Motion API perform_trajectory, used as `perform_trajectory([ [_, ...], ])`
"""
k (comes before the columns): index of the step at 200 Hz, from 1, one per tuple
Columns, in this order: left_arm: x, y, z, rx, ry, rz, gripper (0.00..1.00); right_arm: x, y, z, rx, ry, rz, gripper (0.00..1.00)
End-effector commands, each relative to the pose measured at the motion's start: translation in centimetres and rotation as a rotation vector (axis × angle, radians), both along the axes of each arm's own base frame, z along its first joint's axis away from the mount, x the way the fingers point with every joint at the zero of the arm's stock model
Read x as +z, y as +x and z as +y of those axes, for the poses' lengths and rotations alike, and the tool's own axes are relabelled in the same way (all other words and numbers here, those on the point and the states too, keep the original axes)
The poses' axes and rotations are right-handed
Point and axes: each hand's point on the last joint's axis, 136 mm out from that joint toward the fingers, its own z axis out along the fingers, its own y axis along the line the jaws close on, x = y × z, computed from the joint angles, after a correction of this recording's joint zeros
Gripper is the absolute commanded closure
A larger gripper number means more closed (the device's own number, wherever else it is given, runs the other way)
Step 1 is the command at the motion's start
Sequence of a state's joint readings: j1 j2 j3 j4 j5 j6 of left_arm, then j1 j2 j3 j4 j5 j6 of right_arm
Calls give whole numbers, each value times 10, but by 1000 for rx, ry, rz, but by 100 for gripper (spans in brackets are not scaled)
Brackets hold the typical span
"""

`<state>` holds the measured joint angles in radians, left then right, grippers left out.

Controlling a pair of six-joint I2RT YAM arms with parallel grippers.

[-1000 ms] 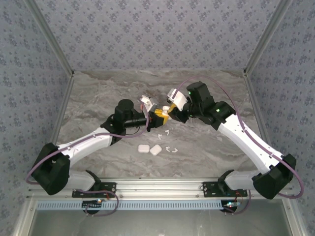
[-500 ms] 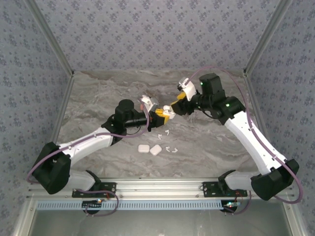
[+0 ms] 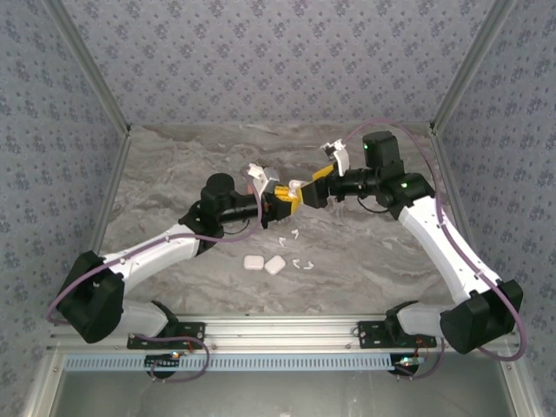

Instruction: Insert wireless bluetooth earbuds into charging case

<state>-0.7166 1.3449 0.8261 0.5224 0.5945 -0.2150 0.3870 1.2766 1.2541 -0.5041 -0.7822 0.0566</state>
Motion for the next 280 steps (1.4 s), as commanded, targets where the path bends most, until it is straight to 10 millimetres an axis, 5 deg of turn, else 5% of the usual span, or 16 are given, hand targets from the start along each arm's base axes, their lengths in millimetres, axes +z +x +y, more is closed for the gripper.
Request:
perform_trajectory([
  [1,26,-3,-8,-33,-54,-51,96,-3,-8,10,45,25,51,0],
  [144,12,3,-7,5,-8,-42,96,12,-37,9,116,52,21,0],
  [192,12,3,-7,8,-9,-42,97,2,-31,4,63,10,24,0],
  [239,9,10,6,77,-16,-13,98,4,2,-30,-159,-70,-27,0],
  [274,-14,41,44,213,-9,140,100,24,18,-61,-303,-5,-82,0],
  [280,-22,47,52,235,1,178,100,13,17,-64,-311,0,-60,0],
])
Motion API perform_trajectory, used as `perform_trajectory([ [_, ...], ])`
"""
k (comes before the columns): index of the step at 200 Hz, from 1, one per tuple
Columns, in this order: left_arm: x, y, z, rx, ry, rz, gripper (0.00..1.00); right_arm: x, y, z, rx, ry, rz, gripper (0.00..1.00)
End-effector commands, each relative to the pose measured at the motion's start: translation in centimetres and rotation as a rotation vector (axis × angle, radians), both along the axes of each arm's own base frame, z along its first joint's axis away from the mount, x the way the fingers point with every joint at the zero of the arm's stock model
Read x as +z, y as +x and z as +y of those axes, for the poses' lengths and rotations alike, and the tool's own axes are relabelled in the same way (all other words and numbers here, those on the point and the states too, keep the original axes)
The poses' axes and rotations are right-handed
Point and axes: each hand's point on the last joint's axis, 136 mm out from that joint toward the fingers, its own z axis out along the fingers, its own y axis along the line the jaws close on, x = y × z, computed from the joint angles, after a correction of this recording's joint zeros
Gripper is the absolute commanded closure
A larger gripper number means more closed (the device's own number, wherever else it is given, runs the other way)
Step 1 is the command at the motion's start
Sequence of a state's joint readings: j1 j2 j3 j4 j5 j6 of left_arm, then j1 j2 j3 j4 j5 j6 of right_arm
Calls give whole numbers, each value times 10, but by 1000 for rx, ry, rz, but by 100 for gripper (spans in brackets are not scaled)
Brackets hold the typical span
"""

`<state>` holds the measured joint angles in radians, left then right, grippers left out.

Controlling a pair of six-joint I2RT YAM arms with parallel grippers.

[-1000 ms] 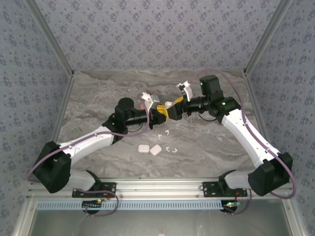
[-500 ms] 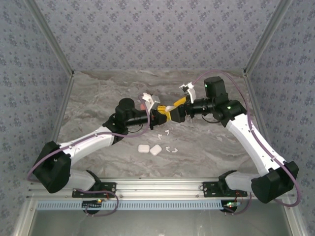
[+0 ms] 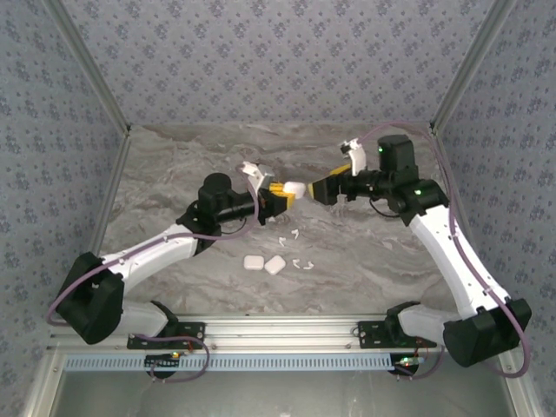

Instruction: Insert wireless bluetooth earbuds into charging case

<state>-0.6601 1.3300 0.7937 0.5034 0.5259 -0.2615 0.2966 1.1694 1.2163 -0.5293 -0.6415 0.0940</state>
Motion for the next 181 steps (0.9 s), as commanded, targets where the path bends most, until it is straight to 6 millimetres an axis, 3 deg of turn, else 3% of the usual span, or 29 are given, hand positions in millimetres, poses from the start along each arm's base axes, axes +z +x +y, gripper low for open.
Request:
perform_trajectory([
  [1,-9,22,30,111,-14,114,100,7,3,-17,-88,44,-30,0],
  [45,-66,54,85,285,54,332,100,10,3,-36,-176,120,-54,0],
  [80,-118,67,111,391,111,507,100,7,8,-48,-277,190,-39,0],
  [113,-154,77,105,386,115,637,100,1,12,-55,-345,243,-11,0],
  [181,-193,93,80,357,107,758,97,-15,11,-57,-360,232,33,0],
])
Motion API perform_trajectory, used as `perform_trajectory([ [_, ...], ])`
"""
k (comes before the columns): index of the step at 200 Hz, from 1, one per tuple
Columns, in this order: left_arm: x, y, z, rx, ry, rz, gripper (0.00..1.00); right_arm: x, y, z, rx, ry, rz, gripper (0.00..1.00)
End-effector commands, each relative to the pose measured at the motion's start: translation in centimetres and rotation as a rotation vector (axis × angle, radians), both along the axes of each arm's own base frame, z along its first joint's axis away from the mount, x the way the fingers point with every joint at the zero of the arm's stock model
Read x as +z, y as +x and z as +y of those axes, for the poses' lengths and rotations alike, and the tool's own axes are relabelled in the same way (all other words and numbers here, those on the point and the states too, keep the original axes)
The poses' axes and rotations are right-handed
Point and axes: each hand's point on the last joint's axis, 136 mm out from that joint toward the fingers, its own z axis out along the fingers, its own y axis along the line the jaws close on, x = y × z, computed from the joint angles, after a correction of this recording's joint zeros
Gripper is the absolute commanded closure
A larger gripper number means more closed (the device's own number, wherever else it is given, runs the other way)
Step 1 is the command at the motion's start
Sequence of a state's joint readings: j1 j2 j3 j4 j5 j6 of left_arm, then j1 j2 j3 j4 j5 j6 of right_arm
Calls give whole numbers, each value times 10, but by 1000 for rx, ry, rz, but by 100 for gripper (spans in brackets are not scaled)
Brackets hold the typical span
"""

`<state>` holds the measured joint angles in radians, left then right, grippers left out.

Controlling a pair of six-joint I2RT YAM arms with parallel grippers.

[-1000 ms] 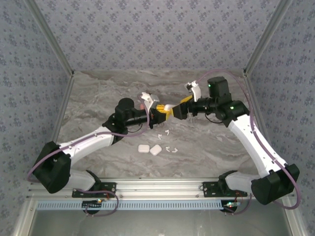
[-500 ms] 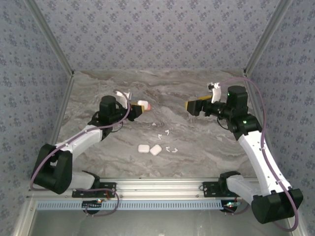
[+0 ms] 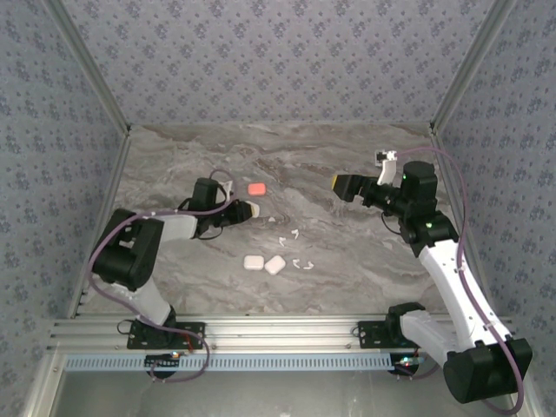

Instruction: Insert wireless bluetooth earbuds into charging case

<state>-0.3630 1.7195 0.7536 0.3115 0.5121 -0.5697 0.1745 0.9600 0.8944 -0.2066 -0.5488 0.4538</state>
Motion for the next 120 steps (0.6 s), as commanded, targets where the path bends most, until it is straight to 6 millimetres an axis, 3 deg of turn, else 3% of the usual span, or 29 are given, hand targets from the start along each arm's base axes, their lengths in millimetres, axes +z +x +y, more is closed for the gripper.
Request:
perform_trajectory([
  [1,20,15,-20,-28,-64,-45,97,4,1,-4,-24,7,-13,0],
  [55,-3,18,-22,4,-56,4,86,-3,-1,-4,-17,-12,4,0],
  [120,-14,16,-10,14,43,11,54,-13,-5,-4,-4,-97,17,0],
])
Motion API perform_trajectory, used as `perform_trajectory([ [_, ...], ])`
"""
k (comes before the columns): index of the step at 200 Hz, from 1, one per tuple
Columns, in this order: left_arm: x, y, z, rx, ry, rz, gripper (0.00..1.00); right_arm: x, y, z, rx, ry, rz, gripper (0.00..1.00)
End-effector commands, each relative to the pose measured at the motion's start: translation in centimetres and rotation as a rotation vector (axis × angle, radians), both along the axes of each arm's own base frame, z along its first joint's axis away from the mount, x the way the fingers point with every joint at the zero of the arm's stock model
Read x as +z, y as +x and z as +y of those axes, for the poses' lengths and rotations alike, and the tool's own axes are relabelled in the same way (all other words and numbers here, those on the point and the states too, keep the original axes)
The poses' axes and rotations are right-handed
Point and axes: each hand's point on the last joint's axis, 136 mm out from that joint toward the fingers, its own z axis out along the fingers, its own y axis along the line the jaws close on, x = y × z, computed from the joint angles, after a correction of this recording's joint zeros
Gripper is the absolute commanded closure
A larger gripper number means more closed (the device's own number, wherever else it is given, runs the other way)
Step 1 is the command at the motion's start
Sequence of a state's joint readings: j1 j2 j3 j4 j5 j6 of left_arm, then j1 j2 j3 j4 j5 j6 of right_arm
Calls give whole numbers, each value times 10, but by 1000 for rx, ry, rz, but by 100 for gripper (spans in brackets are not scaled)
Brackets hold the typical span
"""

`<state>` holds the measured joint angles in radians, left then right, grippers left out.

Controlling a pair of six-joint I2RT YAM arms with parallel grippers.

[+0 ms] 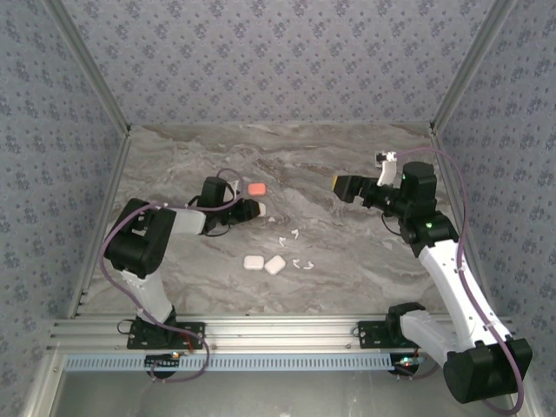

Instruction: Insert wireless bluetooth earbuds into charging case

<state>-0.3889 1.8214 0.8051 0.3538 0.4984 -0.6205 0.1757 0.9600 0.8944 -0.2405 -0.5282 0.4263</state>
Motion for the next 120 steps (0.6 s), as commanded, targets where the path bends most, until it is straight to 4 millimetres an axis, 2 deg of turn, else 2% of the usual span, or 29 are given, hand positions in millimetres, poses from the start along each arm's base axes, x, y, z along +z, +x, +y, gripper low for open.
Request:
perform_trajectory([
  [1,3,5,4,0,56,-27,54,-6,-4,-1,7,-68,3,0],
  [26,8,3,15,5,108,-46,42,-14,-10,4,35,-150,-2,0],
  [60,34,6,34,47,127,-107,34,-30,-19,18,95,-320,-38,0],
  [79,55,5,47,75,138,-153,30,-42,-30,37,194,-459,-117,0],
  [120,113,0,83,172,191,-288,20,-71,-59,95,493,-706,-282,0],
])
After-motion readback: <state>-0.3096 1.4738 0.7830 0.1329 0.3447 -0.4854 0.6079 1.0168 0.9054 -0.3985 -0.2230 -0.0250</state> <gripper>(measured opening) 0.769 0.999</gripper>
